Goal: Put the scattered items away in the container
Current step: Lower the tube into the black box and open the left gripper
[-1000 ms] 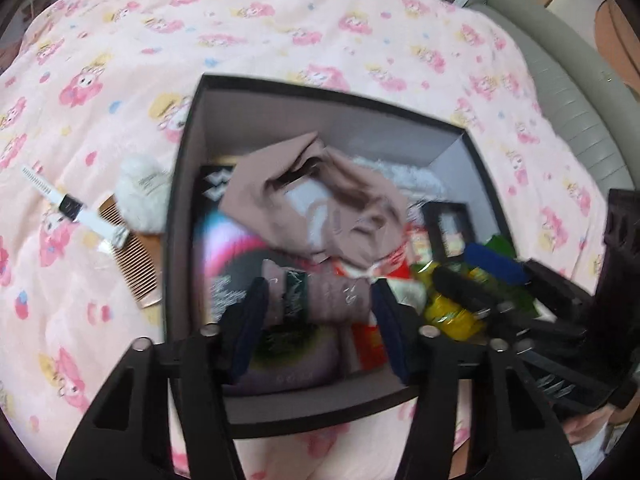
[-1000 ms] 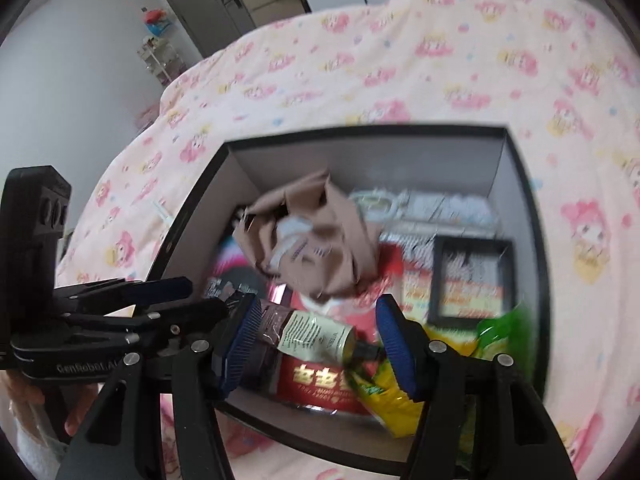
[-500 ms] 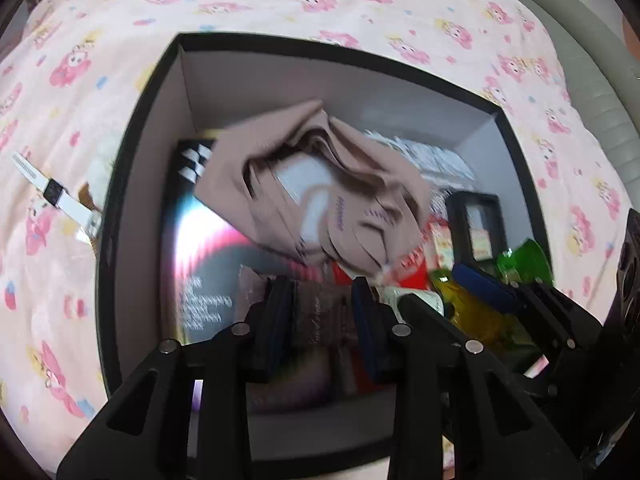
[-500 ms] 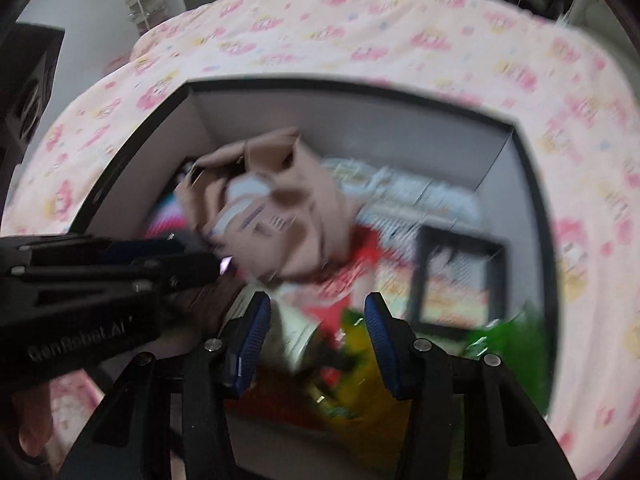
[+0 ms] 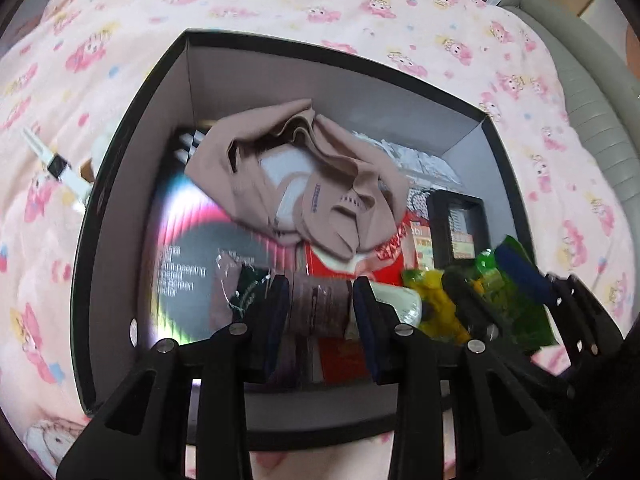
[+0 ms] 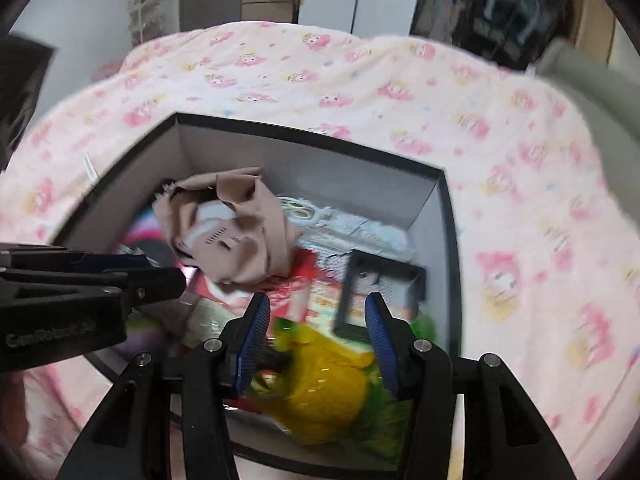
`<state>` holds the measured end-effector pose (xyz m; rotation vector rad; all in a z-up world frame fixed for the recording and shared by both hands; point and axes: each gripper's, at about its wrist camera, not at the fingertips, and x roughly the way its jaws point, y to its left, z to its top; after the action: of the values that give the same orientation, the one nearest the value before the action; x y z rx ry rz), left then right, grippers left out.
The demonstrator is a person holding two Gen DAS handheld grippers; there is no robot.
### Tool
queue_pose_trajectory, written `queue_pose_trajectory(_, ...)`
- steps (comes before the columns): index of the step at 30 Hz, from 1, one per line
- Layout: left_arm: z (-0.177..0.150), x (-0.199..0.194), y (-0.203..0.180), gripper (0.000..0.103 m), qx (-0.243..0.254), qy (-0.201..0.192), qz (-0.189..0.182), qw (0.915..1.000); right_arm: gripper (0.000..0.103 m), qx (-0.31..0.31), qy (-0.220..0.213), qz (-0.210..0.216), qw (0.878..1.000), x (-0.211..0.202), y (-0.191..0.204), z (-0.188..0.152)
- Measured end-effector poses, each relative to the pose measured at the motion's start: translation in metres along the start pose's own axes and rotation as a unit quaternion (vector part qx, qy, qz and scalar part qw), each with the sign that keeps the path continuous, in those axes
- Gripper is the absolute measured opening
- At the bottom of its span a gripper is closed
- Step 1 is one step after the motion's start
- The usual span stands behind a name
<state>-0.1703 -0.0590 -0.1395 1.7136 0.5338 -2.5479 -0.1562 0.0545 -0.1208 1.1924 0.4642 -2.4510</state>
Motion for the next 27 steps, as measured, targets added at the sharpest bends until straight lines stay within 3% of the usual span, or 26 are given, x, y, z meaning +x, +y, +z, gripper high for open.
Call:
queue_pose_trajectory(2,0.005,0.003,-0.006,0.033,0.006,0.017,0.011,0.9998,0.046,0.022,0.020,0.036,0.999,0.009,-0.006,-0.003)
queue_pose_trajectory(5,0.007,0.001,-0.009,0.033,0.011,0.029,0.005,0.9995,0.047,0.012,0.031,0.024,0.999,0.012,-0.007,-0.006)
queue_pose_trajectory(7,0.005,-0.004,-0.009,0.033,0.002,0.018,-0.007,0.9998,0.050,0.015,0.045,0.055,0.997,0.012,-0.011,-0.004)
queue_pose_trajectory(10,0.001,-0.013,-0.009,0.034,0.003,-0.008,-0.010,0.9999,0.050,0.065,0.031,0.106,0.992,0.002,-0.029,0.001)
queue_pose_trajectory(13,0.006,-0.011,-0.012,0.034,0.008,-0.002,-0.013,0.9999,0.050,0.063,0.012,0.074,0.995,-0.001,-0.031,0.002)
queue_pose_trajectory(18,0.002,-0.002,-0.015,0.035,0.002,0.027,-0.010,0.9996,0.050,0.054,0.030,0.054,0.997,0.012,-0.027,-0.005)
queue_pose_trajectory(21,0.006,-0.008,-0.014,0.035,-0.006,0.031,-0.055,0.9980,0.049,0.062,0.024,0.046,0.997,0.008,-0.035,-0.007)
queue_pose_trajectory(24,0.008,-0.013,-0.013,0.035,-0.012,0.017,-0.067,0.9976,0.049,0.078,0.005,0.049,0.996,0.005,-0.041,-0.003)
queue_pose_trajectory(27,0.009,0.000,-0.009,0.035,-0.026,0.040,-0.086,0.9952,0.049,0.093,-0.003,0.067,0.993,0.007,-0.046,-0.001)
